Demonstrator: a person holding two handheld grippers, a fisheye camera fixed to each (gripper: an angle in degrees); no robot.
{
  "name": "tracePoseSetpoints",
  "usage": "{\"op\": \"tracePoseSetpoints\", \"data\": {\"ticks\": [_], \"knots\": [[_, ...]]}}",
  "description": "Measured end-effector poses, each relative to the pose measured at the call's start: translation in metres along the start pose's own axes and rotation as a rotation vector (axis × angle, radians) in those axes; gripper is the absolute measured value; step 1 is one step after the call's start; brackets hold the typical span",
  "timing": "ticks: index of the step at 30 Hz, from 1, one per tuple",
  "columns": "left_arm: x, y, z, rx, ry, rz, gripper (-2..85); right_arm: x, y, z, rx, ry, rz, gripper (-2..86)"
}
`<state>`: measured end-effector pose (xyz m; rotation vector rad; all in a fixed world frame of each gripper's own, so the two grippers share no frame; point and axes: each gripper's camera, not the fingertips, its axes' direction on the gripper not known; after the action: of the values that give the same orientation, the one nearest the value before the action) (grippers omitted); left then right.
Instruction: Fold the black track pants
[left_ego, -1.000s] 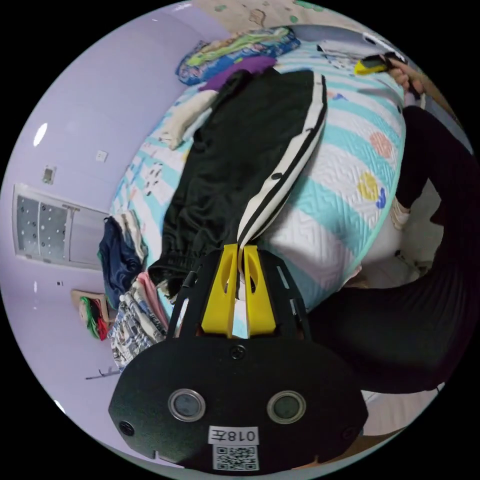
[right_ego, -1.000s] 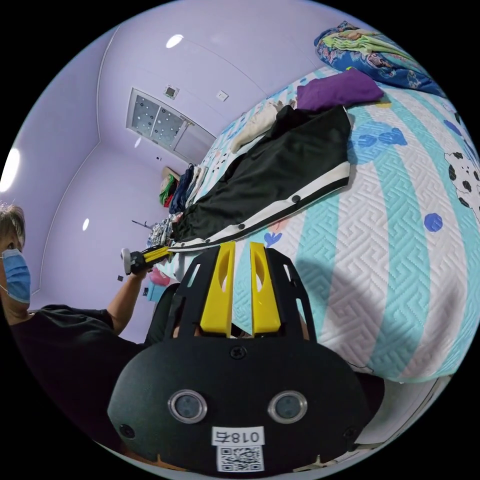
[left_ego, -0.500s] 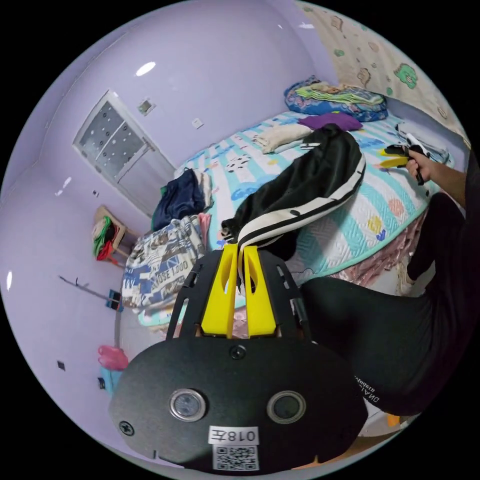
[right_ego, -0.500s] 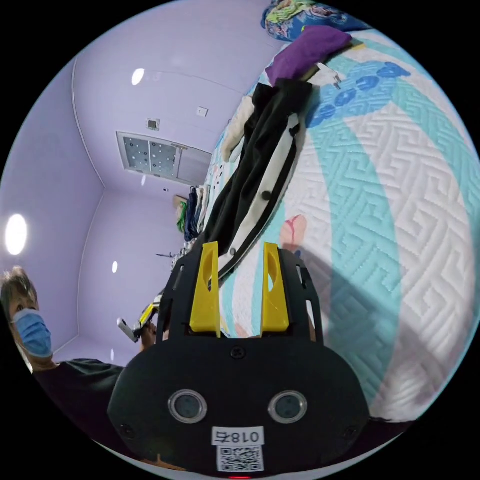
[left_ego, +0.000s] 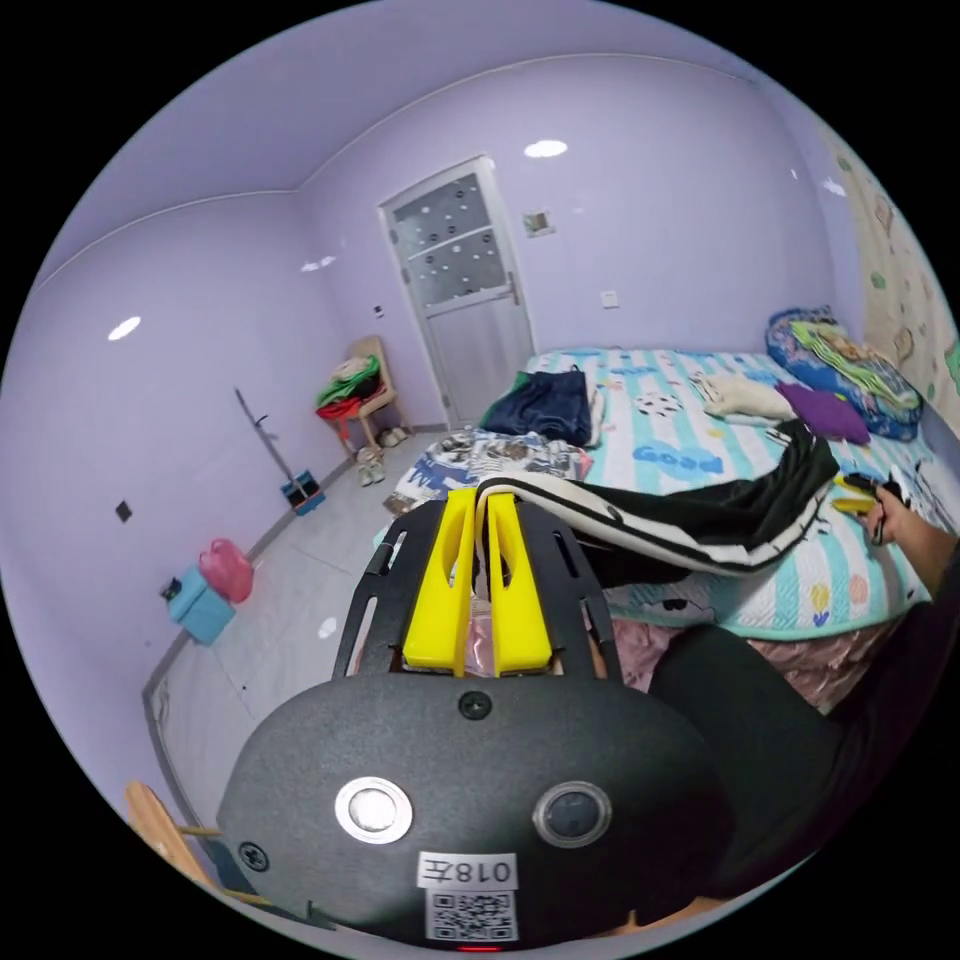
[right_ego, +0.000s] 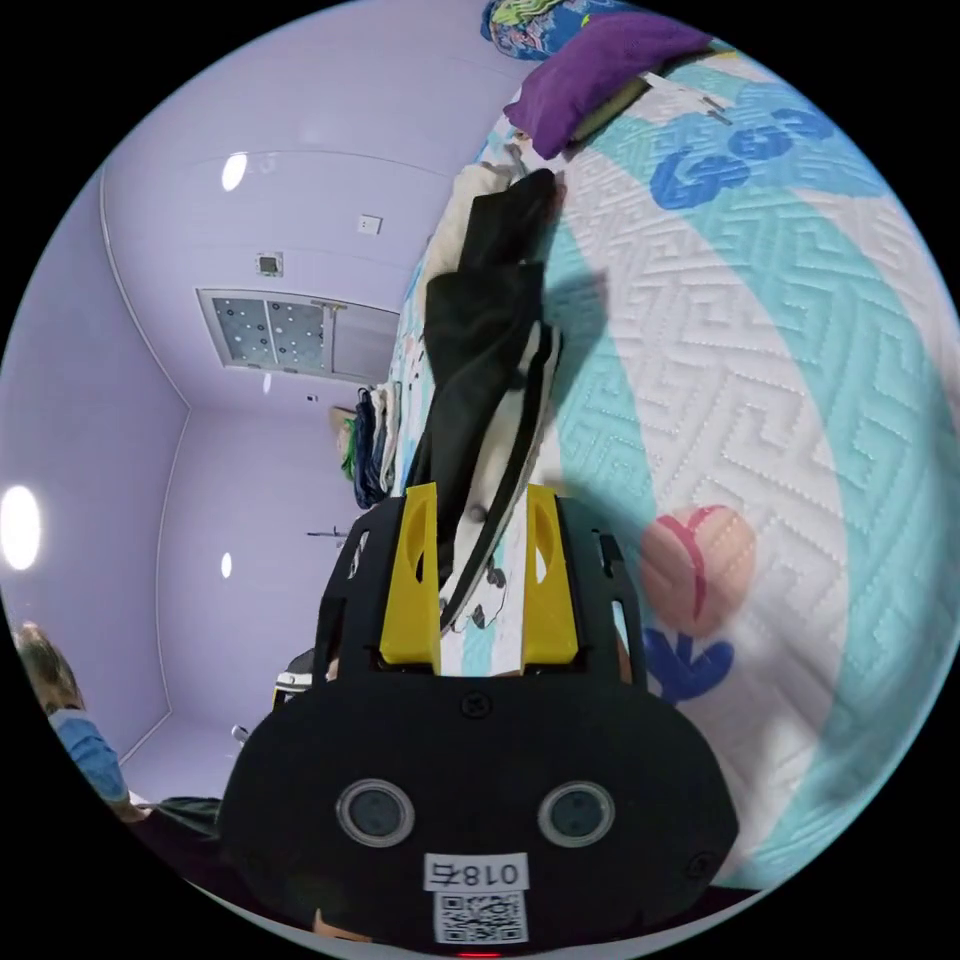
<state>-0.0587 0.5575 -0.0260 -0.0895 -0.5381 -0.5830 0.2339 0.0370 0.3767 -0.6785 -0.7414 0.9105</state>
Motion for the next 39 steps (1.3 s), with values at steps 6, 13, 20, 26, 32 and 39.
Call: {"op": "tracePoseSetpoints", "data": {"ticks": [6,13,20,26,32,39], "knots": [[-0.038,0.03,0.018,-0.016,-0.031,-0.064,-0.6,-0.006,-0.011,0.019,-0.031,0.054,-0.003,12.1],[-0.058,0.05,0.039,-0.001,-0.022,-0.101,-0.6,-0.014,-0.023,0.039,-0.052,0.157,-0.021,8.8],[-0.07,0.049,0.055,0.011,-0.005,-0.08,-0.6,-0.027,-0.008,0.0,0.042,0.011,-0.089,1.5],[-0.047,0.038,0.054,0.05,0.079,0.098,-0.6,-0.035,0.038,-0.144,0.232,-0.133,-0.191,0.3],[-0.024,0.034,0.032,0.11,0.194,0.192,-0.5,-0.042,0.133,-0.305,0.454,-0.133,-0.329,-0.3],[0.011,-0.006,0.058,0.01,0.217,0.343,-0.5,-0.036,0.153,-0.31,0.153,0.033,-0.328,-0.2]]}}
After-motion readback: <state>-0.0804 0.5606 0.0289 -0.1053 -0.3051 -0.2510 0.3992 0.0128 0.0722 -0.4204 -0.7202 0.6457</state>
